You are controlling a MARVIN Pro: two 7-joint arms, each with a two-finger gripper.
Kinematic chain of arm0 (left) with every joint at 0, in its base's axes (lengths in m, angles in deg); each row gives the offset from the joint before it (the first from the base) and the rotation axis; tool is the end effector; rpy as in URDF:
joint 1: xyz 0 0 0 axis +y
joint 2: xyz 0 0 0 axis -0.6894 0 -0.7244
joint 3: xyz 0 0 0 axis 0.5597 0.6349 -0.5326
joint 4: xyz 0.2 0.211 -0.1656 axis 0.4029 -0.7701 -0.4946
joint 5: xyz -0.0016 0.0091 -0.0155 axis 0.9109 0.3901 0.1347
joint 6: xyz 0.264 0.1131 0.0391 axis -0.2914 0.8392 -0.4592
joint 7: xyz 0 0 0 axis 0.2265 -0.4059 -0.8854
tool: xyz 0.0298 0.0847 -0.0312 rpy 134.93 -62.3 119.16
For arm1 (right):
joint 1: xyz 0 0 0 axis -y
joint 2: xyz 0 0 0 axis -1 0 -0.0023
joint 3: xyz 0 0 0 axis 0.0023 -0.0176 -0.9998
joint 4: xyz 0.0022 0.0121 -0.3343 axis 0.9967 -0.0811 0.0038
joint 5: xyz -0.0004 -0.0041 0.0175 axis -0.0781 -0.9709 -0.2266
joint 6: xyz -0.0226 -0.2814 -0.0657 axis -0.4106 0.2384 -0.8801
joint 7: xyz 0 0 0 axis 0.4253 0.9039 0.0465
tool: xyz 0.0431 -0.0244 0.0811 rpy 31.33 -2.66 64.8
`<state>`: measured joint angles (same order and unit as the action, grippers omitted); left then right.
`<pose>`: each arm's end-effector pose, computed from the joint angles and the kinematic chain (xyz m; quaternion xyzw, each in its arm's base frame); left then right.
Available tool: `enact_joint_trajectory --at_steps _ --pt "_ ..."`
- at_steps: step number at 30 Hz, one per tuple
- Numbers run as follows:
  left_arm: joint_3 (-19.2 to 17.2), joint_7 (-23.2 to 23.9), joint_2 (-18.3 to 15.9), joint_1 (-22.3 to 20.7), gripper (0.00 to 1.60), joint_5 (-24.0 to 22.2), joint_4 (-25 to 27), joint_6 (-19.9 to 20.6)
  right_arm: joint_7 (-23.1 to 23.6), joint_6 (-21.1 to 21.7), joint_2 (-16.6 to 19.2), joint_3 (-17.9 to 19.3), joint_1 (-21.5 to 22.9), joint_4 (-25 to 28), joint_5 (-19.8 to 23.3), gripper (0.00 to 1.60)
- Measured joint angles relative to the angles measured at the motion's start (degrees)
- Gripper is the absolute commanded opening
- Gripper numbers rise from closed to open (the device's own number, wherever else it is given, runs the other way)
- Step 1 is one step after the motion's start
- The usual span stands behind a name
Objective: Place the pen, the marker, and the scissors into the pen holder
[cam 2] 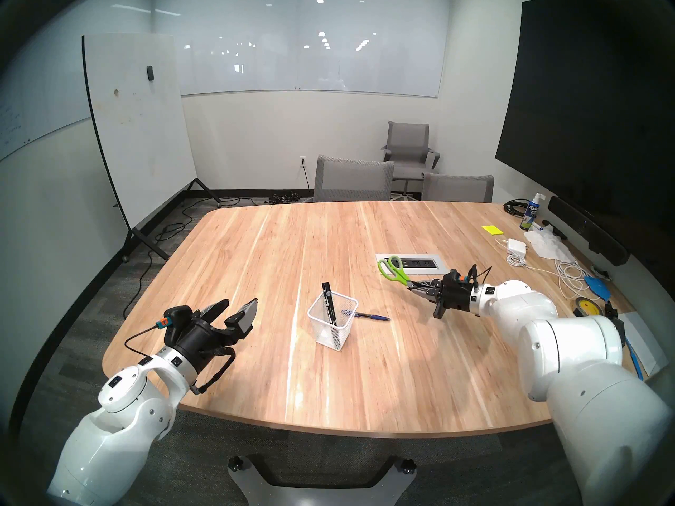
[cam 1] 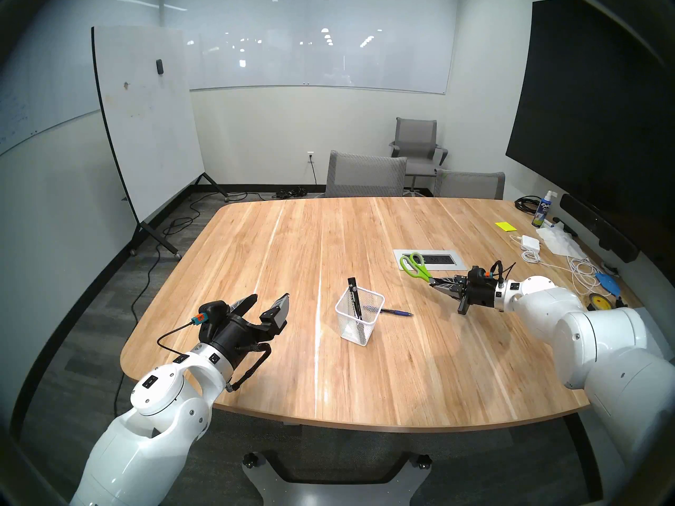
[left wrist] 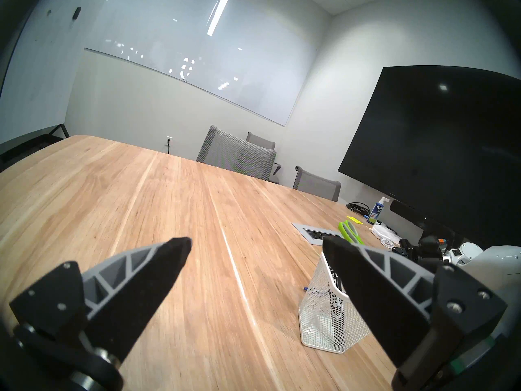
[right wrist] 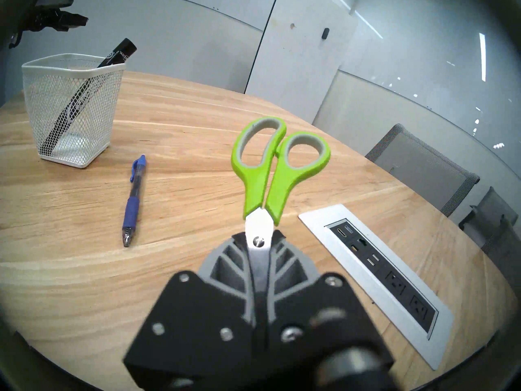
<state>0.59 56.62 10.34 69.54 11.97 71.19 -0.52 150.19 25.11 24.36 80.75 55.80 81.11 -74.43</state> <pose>0.2689 0.0474 -0.2986 0.7229 0.0024 0.6432 0.2523 0.5425 -0.1977 -0.3240 -0.6524 -0.4785 -0.5738 0.1268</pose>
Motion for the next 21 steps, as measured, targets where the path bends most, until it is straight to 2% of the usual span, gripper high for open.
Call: enact_joint_trajectory --at_steps 21 --pt "0.00 0.29 0.14 -0.12 1.60 0.19 -0.25 0.00 -5.69 -5.54 -2.99 2.37 0.26 0.04 2.08 0.00"
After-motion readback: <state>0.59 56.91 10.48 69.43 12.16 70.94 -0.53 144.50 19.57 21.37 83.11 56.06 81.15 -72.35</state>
